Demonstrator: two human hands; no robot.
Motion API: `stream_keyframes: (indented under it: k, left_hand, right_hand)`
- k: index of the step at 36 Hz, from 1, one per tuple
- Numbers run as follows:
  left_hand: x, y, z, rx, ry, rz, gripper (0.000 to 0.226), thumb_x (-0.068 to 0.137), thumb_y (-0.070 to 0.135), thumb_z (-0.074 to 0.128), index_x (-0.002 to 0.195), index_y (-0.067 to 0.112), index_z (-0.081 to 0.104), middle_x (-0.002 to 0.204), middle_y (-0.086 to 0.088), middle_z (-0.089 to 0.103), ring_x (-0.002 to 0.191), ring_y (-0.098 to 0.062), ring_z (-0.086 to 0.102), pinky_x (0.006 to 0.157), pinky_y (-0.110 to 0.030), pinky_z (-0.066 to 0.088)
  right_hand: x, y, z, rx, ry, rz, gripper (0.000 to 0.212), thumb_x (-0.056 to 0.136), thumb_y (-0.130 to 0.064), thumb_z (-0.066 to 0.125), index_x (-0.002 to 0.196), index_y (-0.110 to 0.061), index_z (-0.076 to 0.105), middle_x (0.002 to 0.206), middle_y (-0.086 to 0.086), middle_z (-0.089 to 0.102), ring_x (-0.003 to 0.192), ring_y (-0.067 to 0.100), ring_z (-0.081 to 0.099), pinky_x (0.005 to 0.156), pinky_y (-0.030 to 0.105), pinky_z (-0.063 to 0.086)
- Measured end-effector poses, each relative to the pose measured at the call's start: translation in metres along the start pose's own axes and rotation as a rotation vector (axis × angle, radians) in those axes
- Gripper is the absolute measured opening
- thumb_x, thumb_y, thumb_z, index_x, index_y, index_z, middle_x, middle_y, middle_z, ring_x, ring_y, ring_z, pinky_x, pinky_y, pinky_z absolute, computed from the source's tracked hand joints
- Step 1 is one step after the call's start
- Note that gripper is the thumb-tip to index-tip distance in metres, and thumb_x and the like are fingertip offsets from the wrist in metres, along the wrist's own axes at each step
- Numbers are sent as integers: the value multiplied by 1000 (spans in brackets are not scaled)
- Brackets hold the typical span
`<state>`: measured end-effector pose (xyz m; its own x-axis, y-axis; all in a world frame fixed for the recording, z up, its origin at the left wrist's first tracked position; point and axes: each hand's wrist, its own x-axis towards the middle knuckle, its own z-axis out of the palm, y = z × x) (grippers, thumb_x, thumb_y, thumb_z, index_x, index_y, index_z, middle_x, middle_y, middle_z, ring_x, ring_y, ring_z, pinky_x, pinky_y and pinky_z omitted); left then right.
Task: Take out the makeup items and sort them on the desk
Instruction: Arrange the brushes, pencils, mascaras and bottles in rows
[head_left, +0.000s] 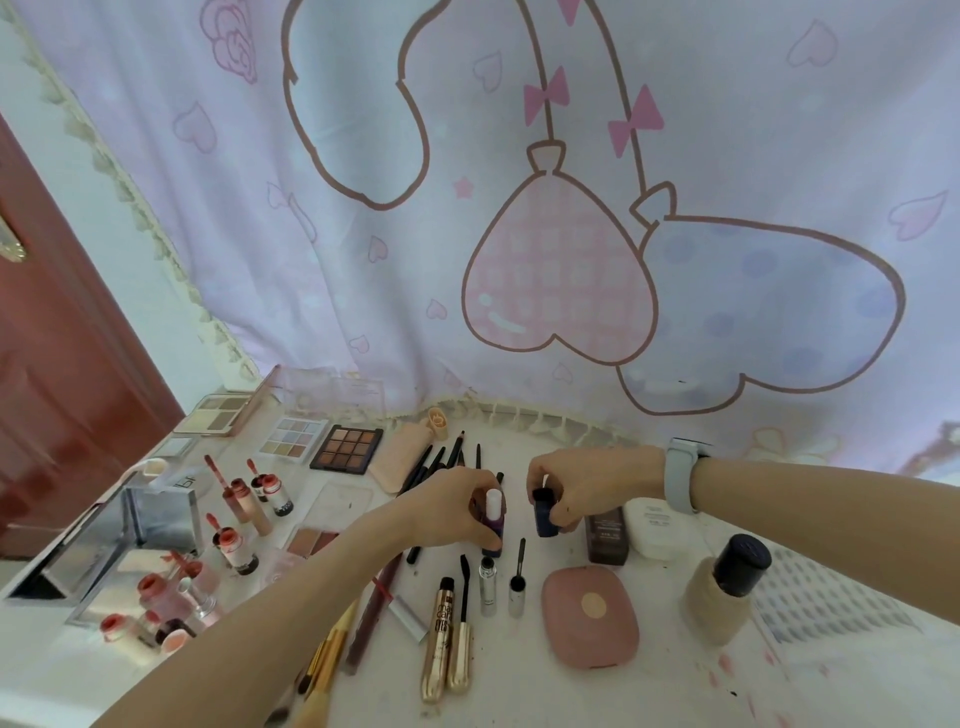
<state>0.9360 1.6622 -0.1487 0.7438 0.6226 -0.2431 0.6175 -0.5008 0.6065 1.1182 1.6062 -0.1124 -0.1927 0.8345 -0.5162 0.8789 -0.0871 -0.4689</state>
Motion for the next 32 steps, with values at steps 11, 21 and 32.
stream_keyframes:
  k: [11,21,32]
  left_hand:
    - [-5,-5,-1,13,-77,2,30,74,20,77,97,21,59,90,11,59,78,-6,59,80,-27,52]
    - [-6,-5,-2,26,-100,5,34,75,22,77,102,23,58,91,15,56,72,-1,57,72,-18,47]
    - [-10,-5,-42,96,-160,-43,56,82,23,72,132,19,47,126,5,53,96,-2,52,88,-17,41]
  right_hand:
    - [12,-12,17,-115,-86,-14,27,85,-13,66,107,-7,51,98,4,55,61,6,53,51,11,41]
    - [9,-13,18,-140,-98,-36,47,83,-21,69,123,-3,51,118,15,60,86,18,56,62,15,43]
    - [-2,13,-17,-550,306,61,34,96,-32,44,120,-9,51,116,10,56,99,23,54,84,33,46]
